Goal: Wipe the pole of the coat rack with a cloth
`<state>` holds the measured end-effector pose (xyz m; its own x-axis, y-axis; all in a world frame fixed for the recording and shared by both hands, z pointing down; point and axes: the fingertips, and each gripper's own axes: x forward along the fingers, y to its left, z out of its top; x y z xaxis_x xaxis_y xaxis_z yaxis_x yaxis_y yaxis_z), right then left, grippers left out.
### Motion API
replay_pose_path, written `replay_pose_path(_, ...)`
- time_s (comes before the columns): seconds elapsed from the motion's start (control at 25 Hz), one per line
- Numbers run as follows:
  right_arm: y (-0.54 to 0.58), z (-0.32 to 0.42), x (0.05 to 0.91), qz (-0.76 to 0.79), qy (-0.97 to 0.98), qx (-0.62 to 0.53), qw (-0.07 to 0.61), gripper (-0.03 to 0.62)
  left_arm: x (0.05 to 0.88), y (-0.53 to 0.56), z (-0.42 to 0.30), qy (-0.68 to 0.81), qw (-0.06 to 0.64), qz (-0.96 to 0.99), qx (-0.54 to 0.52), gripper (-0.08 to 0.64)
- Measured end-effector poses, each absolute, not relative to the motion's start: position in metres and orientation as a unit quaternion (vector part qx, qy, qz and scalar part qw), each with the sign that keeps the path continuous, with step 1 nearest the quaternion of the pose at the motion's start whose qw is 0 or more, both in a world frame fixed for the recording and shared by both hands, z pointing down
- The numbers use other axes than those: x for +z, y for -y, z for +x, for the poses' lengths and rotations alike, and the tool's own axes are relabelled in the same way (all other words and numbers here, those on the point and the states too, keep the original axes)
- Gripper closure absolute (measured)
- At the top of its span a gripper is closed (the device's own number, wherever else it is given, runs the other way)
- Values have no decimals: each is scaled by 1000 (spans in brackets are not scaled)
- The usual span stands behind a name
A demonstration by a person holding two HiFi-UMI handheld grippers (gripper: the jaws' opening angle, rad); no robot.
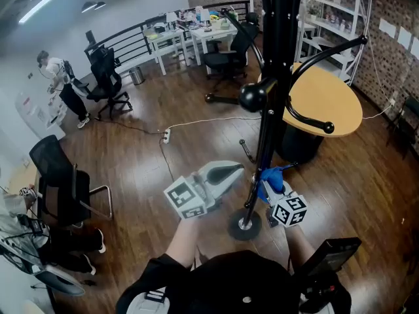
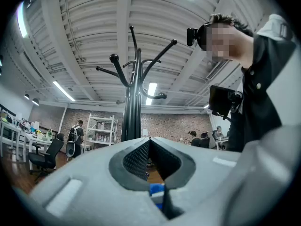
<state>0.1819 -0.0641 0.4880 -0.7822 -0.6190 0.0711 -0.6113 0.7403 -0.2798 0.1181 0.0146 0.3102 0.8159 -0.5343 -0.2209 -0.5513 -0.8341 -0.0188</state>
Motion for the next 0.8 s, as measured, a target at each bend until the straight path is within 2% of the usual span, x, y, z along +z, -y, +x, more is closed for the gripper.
replay_pose_path(0.08,64,181,514,-331,-927,-175,-12,551,310,-15,120,-283,41,-953,104,563)
replay_pose_path(0.16,62,182,508,-333,-927,-171,-8,551,310,-17,121,-281,41,-953,102,563)
replay_pose_path(0.48,61,185,299,-331,-932,-31,147,552,312,-20,113,-287,44,-951,105,563)
replay_pose_path(0.68,51,178,184,-297,-934,46,193,552,309,-23,110,-287,46,-951,107,563)
replay_pose_path(0.8,52,180,171,-301,-930,73,198,552,307,-22,112,-288,47,-951,106,563)
